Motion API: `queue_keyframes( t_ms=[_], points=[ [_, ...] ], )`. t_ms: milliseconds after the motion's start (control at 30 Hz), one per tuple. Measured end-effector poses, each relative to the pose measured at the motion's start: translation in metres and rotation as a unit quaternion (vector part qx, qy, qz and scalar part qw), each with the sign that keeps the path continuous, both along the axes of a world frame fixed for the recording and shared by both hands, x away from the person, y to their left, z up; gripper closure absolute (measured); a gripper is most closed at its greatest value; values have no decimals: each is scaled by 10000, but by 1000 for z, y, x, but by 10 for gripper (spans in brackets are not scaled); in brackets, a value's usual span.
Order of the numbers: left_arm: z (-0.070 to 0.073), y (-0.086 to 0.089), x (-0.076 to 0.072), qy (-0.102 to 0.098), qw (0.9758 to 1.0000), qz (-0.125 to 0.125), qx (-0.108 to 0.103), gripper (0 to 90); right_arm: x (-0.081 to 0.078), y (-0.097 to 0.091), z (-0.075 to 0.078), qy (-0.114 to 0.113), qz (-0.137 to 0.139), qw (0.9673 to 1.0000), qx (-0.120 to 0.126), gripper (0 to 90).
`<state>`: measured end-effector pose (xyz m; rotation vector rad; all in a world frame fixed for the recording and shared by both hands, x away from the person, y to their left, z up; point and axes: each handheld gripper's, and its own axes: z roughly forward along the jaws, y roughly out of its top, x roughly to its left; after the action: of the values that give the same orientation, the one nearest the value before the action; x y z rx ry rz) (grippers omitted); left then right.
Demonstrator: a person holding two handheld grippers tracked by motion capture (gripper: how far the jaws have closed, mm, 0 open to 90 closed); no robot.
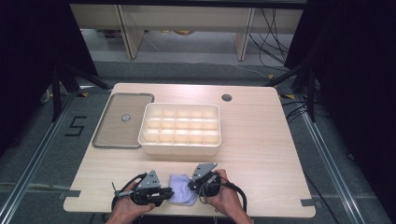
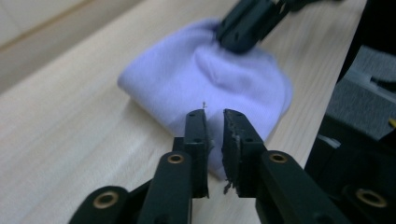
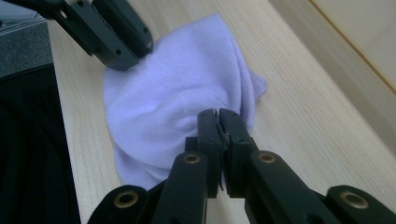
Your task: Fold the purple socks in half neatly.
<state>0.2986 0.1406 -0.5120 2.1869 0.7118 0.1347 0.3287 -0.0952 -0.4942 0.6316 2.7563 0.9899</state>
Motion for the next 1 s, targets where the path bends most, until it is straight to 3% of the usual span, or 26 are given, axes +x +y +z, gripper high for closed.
queue_keyframes(
  t_ms=[33, 67, 167, 333, 367, 467, 500, 533, 633, 767, 867, 1000],
  points=[
    [-2, 0, 0, 95, 9999, 101, -80, 810, 0, -1, -1, 17, -12, 10000, 33, 882],
    [-2, 1, 1, 45, 9999, 64, -107, 817, 1, -1, -1, 24, -26, 10000, 10, 884],
    [-2, 1, 1, -64, 9999, 54, 59, 827, 0, -1, -2, 44, -4, 10000, 0, 886],
    [-1, 0, 0, -9, 9999, 110, -26, 826, 0, -2, -3, 126, -14, 9999, 64, 886],
    [1, 2, 2, -124, 9999, 52, 86, 820, -1, -2, -4, 91, -38, 9999, 65, 886],
    [12, -4, 8, -224, 9993, 227, -210, 818, -1, -2, -3, 125, -16, 9999, 38, 886],
    [16, -6, 14, -332, 9993, 141, -67, 817, -2, -2, -3, 151, -17, 9999, 28, 886],
    [15, -12, 20, -319, 9991, 190, -179, 816, -2, -1, -4, 130, -47, 9999, 71, 886],
    [9, -17, 35, -226, 9996, 171, 85, 816, -1, -2, -3, 140, -10, 9999, 60, 886],
    [2, -18, 36, -148, 9996, 187, 171, 816, -1, -2, -4, 147, 9, 9999, 79, 884],
    [7, -14, 33, -284, 9993, 235, 103, 764, -2, -2, -4, 143, -30, 9998, 99, 877],
    [11, -5, 25, -200, 9991, 361, -58, 655, -4, -1, -3, 159, -29, 9998, 73, 873]
  ],
)
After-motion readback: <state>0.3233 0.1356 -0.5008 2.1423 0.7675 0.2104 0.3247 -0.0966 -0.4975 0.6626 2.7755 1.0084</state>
